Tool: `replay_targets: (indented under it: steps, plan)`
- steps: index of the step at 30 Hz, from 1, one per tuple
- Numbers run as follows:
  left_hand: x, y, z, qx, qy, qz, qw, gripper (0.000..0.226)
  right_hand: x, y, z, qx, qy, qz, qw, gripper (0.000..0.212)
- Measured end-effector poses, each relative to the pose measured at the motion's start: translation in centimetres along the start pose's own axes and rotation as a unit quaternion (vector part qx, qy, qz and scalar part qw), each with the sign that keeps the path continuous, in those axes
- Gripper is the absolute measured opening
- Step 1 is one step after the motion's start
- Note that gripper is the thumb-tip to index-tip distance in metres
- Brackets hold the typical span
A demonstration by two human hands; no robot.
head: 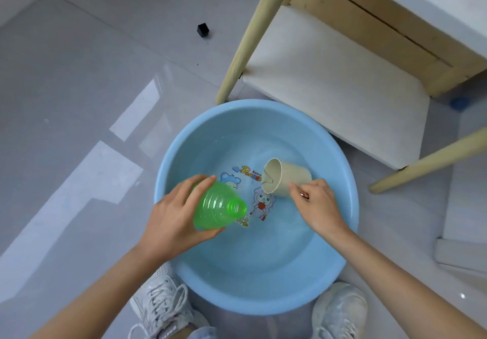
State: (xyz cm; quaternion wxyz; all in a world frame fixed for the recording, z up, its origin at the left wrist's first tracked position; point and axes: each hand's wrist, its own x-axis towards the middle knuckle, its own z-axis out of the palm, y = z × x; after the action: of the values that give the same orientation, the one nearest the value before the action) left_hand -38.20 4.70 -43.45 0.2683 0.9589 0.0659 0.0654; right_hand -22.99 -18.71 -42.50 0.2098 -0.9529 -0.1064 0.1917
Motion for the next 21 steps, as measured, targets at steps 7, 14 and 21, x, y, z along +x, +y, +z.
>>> replay_targets:
  steps: [7, 14, 21]
  plan:
    - [-0.1, -0.1, 0.7, 0.023, 0.009, -0.002, 1.0, 0.08, -0.4, 0.7, 0.7, -0.146, -0.055, -0.096, 0.983, 0.044]
    - [-0.1, -0.3, 0.9, 0.027, 0.004, -0.004, 1.0, 0.08, 0.0, 0.7, 1.6, -0.187, -0.013, -0.092, 0.978, 0.043]
    - [0.1, 0.1, 0.8, 0.019, 0.001, -0.019, 1.0, 0.08, 0.4, 0.9, 1.8, -0.142, -0.011, -0.073, 0.987, 0.03]
